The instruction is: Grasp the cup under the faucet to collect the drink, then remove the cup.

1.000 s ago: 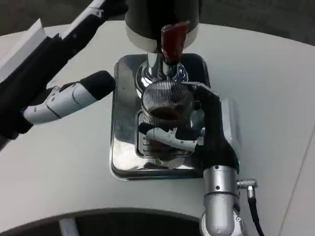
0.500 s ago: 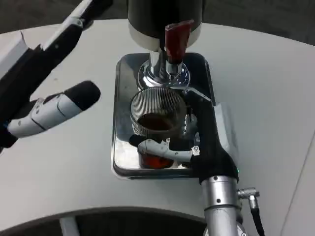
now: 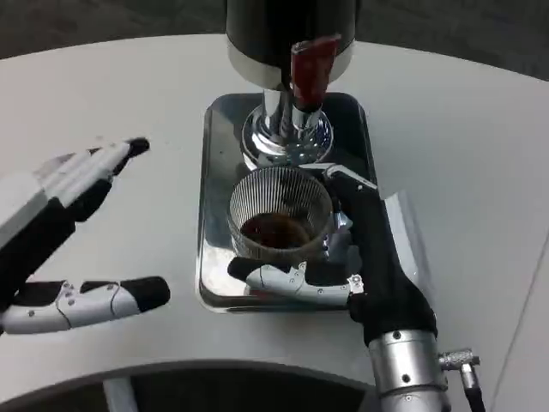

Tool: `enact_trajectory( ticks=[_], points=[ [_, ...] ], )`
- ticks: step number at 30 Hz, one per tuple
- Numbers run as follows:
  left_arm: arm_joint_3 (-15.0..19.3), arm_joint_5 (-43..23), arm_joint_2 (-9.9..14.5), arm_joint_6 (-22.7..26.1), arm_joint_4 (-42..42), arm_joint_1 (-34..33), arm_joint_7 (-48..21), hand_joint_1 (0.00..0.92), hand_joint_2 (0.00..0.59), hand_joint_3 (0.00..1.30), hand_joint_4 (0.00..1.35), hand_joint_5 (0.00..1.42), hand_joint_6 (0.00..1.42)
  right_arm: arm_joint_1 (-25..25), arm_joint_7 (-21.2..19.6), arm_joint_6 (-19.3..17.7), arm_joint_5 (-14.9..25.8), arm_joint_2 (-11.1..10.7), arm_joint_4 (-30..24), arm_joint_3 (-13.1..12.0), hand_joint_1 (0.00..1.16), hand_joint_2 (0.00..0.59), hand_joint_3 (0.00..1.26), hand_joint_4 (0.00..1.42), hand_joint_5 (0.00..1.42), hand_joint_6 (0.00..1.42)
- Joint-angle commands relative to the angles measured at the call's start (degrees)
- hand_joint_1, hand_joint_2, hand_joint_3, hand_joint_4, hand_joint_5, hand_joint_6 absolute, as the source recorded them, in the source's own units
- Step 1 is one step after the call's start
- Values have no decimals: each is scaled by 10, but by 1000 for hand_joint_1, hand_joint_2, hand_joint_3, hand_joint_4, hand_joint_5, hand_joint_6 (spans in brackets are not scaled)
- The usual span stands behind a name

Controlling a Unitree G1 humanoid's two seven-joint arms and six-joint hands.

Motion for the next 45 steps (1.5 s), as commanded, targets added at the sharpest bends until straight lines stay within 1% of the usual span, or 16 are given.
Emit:
enact_trajectory(
  ticks=[1, 4, 6, 8, 11, 14, 18, 21, 24, 25, 26, 28, 32, 35, 40, 45],
  points=[
    [-14, 80, 11, 27, -39, 37, 3, 0, 63, 0, 0, 0, 0, 18, 8, 4, 6, 24, -50, 9, 1162, 108, 800, 925, 964, 1353],
    [-34, 118, 4, 34, -51, 53, 8, 0, 60, 0, 0, 0, 0, 22, 18, 11, 2, 22, -72, 13, 1162, 109, 801, 926, 966, 1353],
    [-47, 132, 3, 41, -55, 63, 4, 1, 58, 0, 0, 0, 0, 28, 24, 17, -1, 21, -88, 17, 1162, 110, 801, 926, 967, 1338],
    [-55, 138, 4, 42, -58, 73, 4, 19, 59, 0, 0, 0, 0, 48, 19, 26, -14, 25, -113, 29, 1162, 110, 801, 926, 967, 1337],
    [-68, 153, 2, 27, -63, 91, 15, 38, 59, 0, 0, 0, 0, 67, 19, 34, -31, 24, -140, 46, 1162, 110, 802, 926, 967, 1336],
    [-79, 170, -6, 22, -67, 103, 29, 40, 59, 0, 0, 0, 0, 79, 24, 43, -37, 23, -163, 58, 1162, 110, 802, 926, 967, 1336],
    [-90, 192, -26, 21, -83, 115, 52, 41, 58, 0, 0, 0, 0, 93, 42, 55, -40, 15, -197, 70, 1162, 110, 802, 926, 967, 1337],
    [-90, 199, -39, 23, -99, 125, 65, 41, 56, 0, 0, 0, 0, 112, 70, 69, -37, 3, -236, 77, 1162, 110, 804, 926, 967, 1337],
    [-84, 204, -61, 19, -114, 143, 90, 40, 53, 0, 0, 0, 0, 132, 97, 84, -38, -5, -275, 82, 1162, 111, 807, 926, 969, 1337],
    [-84, 207, -67, 17, -117, 149, 97, 40, 51, 0, 0, 0, 0, 137, 104, 88, -38, -6, -284, 83, 1162, 112, 808, 926, 970, 1337],
    [-84, 210, -70, 16, -118, 153, 102, 21, 47, 0, 0, 0, 0, 145, 110, 93, -39, -7, -297, 85, 1162, 113, 808, 926, 970, 1337],
    [-84, 202, -78, 16, -117, 160, 108, 1, 34, 0, 0, 0, 0, 158, 117, 101, -42, -8, -314, 91, 1161, 116, 809, 926, 971, 1336],
    [-85, 209, -88, 12, -126, 172, 116, 0, 27, 0, 0, 0, 0, 177, 128, 108, -46, -14, -341, 104, 1155, 122, 810, 926, 972, 1348],
    [-89, 223, -92, 6, -137, 187, 120, 0, 23, 0, 0, 0, 0, 194, 146, 114, -51, -28, -368, 111, 1147, 123, 810, 934, 972, 1351],
    [-89, 230, -97, 1, -139, 193, 127, 0, 19, 0, 0, 0, 0, 216, 169, 120, -44, -38, -396, 107, 1142, 124, 810, 937, 972, 1353],
    [-94, 231, -99, 2, -142, 190, 122, 0, 17, 0, 0, 0, 0, 226, 178, 119, -45, -38, -406, 111, 1140, 124, 810, 937, 976, 1353]
  ],
)
